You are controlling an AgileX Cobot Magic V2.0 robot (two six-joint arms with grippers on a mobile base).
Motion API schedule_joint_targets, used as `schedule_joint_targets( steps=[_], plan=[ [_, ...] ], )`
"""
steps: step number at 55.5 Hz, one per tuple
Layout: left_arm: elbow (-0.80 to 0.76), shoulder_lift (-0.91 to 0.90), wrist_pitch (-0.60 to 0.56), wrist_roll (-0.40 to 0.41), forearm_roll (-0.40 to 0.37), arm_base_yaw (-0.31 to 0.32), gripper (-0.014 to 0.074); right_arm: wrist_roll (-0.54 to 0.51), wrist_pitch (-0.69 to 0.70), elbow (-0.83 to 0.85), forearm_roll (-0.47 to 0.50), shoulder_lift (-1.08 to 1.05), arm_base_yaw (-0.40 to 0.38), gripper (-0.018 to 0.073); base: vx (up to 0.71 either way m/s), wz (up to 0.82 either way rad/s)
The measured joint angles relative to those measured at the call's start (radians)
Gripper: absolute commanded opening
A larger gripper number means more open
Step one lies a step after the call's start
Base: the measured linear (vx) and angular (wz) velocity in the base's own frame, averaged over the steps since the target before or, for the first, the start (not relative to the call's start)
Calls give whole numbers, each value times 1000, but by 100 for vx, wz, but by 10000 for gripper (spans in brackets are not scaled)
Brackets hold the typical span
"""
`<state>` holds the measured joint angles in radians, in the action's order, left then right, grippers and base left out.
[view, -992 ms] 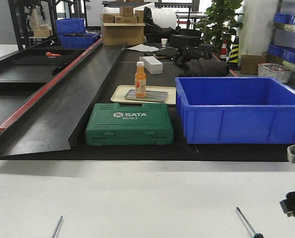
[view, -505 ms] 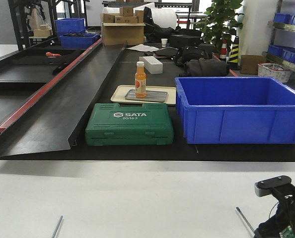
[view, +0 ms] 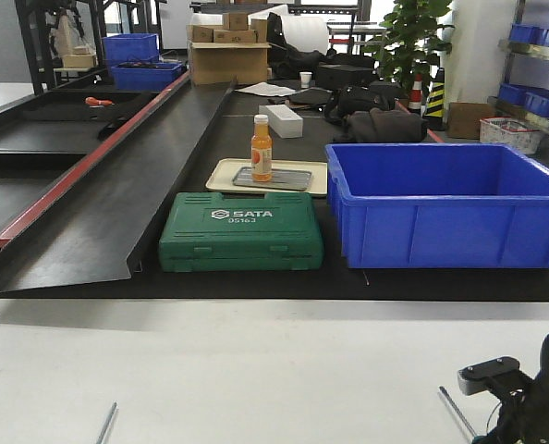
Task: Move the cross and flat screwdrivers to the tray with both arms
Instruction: 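Lower both grippers toward the screwdriver handles on the table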
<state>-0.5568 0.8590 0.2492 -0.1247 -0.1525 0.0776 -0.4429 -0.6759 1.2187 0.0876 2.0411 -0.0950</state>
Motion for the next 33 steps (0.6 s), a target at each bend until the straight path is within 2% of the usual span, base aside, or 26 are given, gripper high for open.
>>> schedule_joint_targets(
  steps=[8, 13, 20, 23, 33],
  plan=[
    [0, 0, 3, 7, 0, 0, 482, 8, 9, 9, -7, 23, 0, 471, 0, 0],
    [0, 0, 9, 7, 0, 0, 482, 41, 11, 15, -8, 29, 0, 381, 0, 0],
    [0, 0, 21, 29, 0, 0, 482, 71, 17, 19, -12, 33, -4, 133, 0, 0],
    [0, 0, 23, 50, 0, 0, 482, 76, 17, 19, -10, 33, -5, -6, 0, 0],
    [0, 0, 43, 159, 0, 0, 482, 90, 15, 22, 2, 35, -5, -12, 0, 0]
  ],
)
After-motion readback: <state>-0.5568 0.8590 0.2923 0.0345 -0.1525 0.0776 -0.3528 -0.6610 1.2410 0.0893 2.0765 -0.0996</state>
